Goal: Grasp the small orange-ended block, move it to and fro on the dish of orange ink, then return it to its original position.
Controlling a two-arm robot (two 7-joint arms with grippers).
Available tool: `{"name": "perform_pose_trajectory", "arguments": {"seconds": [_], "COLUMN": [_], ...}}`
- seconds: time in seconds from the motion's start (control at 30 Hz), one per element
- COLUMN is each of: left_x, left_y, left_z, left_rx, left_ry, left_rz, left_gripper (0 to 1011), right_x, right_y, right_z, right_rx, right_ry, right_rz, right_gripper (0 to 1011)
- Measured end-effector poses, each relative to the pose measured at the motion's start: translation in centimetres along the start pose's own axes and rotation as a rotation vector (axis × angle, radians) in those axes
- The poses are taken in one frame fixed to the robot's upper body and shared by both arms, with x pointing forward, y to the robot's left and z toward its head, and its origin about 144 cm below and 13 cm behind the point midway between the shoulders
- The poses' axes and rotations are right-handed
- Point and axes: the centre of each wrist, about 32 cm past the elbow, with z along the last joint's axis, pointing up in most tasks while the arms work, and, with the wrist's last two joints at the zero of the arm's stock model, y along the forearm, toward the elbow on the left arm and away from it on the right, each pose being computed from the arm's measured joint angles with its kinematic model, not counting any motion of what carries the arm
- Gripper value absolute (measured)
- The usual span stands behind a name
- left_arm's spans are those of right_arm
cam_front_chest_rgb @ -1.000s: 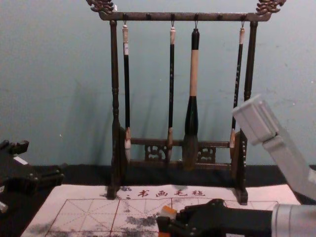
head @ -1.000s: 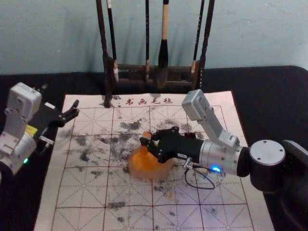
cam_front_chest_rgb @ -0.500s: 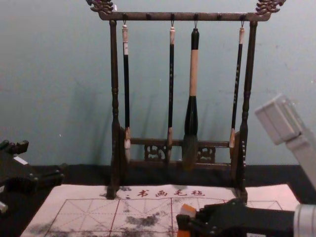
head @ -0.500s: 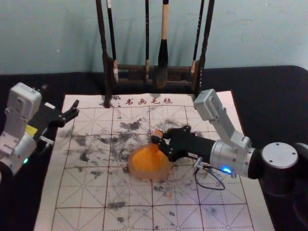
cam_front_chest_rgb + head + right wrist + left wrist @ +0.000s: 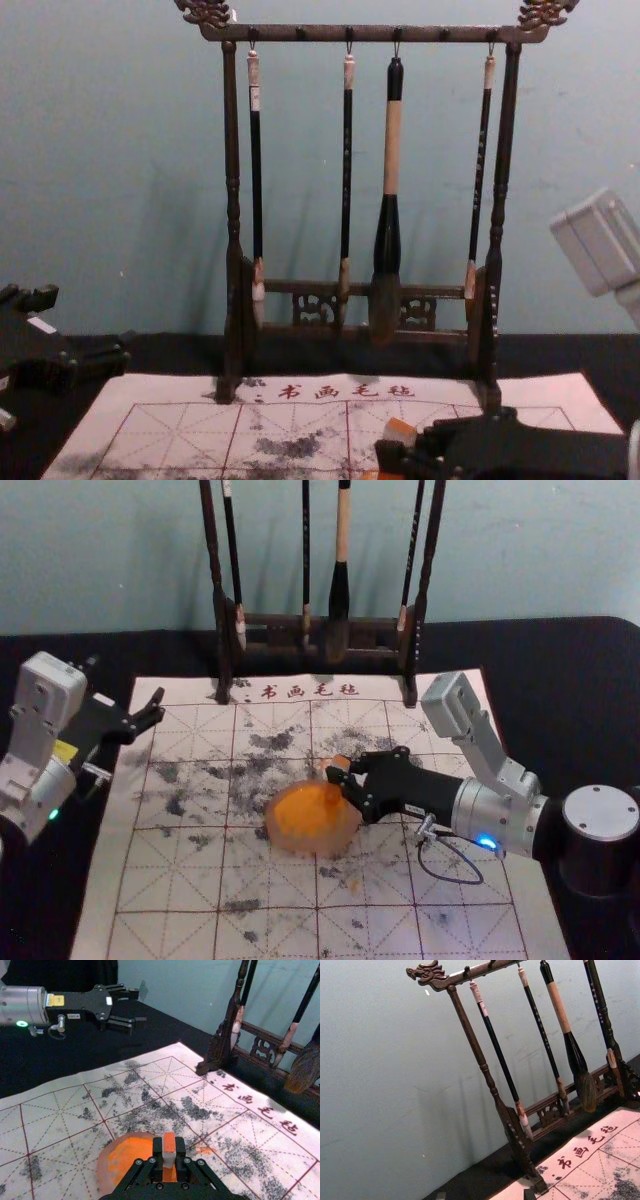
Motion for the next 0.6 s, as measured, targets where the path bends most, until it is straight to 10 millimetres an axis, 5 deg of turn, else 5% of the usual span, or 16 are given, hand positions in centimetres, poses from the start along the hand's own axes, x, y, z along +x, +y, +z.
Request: {"name": "perform_pose_trajectory", "arguments": {"seconds": [0.6], "left_x": [0.00], "left_y": [0.00], "left_z": [0.00], "left_rx": [0.000], "left_ry": [0.000], "left_rz": [0.000], "left_gripper": [1002], "right_x": [-0.79], "right_y": [-0.42], "right_z": [-0.31], "right_rx": [-0.010], "right_ry": [0.000], "right_rz": [0.025], "right_gripper": [133]}}
